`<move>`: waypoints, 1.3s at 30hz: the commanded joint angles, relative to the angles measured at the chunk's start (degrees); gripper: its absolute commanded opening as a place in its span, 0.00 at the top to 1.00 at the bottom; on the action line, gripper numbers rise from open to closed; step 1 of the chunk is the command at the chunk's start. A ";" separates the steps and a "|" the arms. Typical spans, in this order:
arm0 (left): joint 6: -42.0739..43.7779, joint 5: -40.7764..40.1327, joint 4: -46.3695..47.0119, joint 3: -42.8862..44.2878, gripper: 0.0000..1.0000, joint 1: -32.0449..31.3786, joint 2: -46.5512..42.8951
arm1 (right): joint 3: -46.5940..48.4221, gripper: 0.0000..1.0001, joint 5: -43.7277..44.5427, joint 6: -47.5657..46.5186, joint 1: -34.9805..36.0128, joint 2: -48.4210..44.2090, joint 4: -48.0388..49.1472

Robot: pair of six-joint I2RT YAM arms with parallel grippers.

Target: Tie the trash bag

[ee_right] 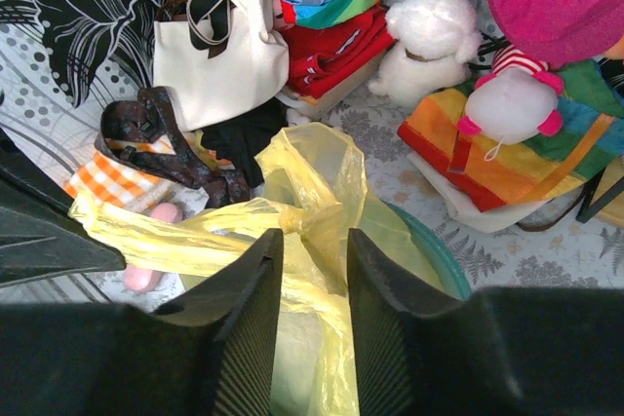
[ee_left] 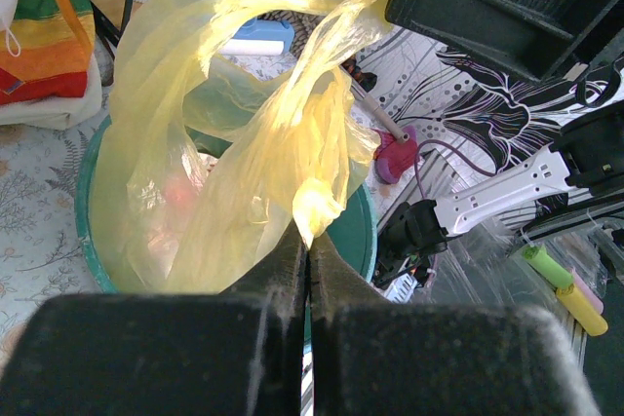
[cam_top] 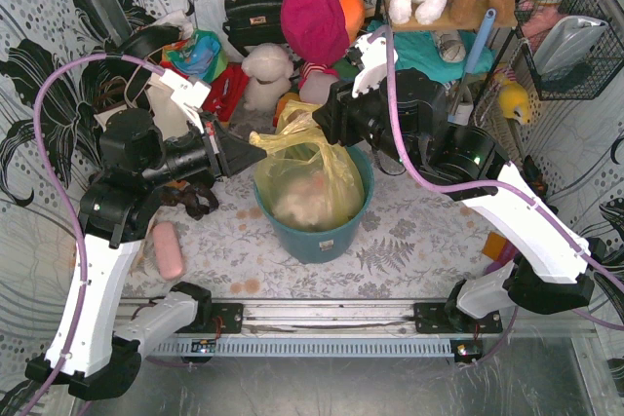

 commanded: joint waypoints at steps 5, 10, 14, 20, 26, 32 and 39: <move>-0.42 1.00 2.95 -0.14 0.96 -0.25 -0.62 | 2.64 0.76 1.42 -1.88 -0.03 0.47 -0.62; -0.57 1.40 3.26 0.02 0.96 -0.25 -0.69 | 2.89 0.98 -0.07 -1.78 -0.05 0.31 -0.67; -3.00 4.52 6.88 0.95 0.96 -0.23 -0.09 | 2.48 1.00 -2.41 -1.80 0.00 0.27 2.68; -13.12 12.25 22.34 2.33 0.96 -0.96 2.28 | 6.77 1.00 -11.13 -1.65 -0.01 4.20 9.55; -19.85 13.10 37.44 7.02 0.96 -9.55 8.04 | 18.56 1.00 -18.20 -1.69 -0.05 12.05 11.41; -9.53 6.83 27.07 23.60 0.96 -23.60 18.26 | 24.27 1.00 -20.71 -1.64 0.00 15.47 13.73; -5.21 4.27 22.21 36.59 0.96 -28.28 26.67 | 29.39 1.00 -24.24 -1.75 0.00 18.30 14.06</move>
